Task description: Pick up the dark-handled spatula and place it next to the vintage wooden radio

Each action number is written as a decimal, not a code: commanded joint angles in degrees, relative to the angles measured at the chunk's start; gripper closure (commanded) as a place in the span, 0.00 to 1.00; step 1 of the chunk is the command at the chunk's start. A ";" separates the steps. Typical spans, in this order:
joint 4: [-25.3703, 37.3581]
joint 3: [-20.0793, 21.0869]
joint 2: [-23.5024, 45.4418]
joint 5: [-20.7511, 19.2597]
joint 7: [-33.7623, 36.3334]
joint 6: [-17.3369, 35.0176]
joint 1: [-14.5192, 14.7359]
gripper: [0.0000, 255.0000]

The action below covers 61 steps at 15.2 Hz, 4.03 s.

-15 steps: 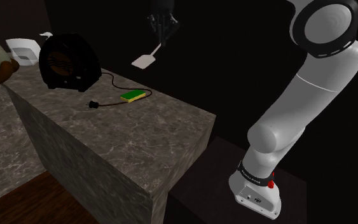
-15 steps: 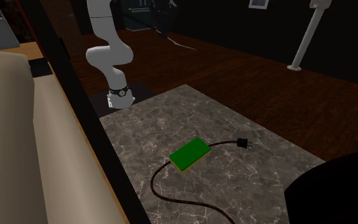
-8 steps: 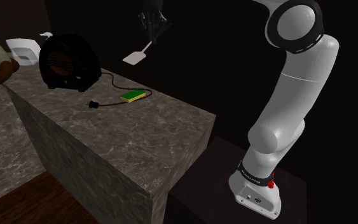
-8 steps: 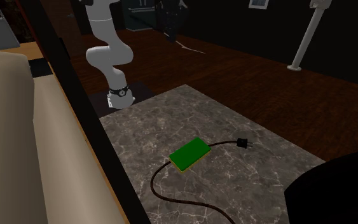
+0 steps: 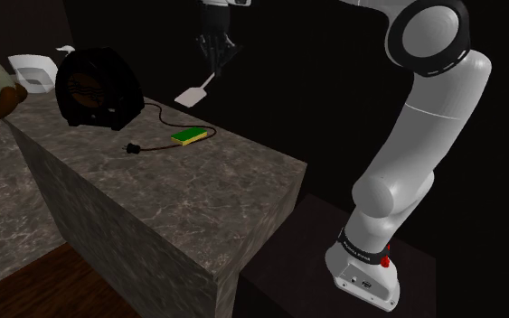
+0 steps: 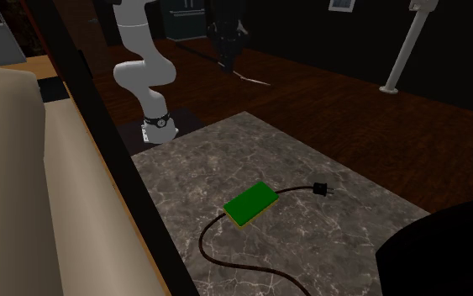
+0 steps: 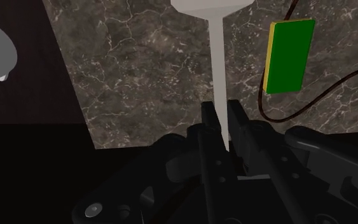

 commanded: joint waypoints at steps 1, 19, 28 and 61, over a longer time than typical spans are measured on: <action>-2.38 -0.17 -0.70 0.36 -0.20 1.83 -0.21 1.00; -19.04 -0.62 -3.20 1.50 -0.27 16.33 -0.69 1.00; -25.33 -0.56 -2.58 1.08 0.36 23.14 -0.64 1.00; -38.58 -1.06 7.30 -6.01 6.31 44.62 0.26 1.00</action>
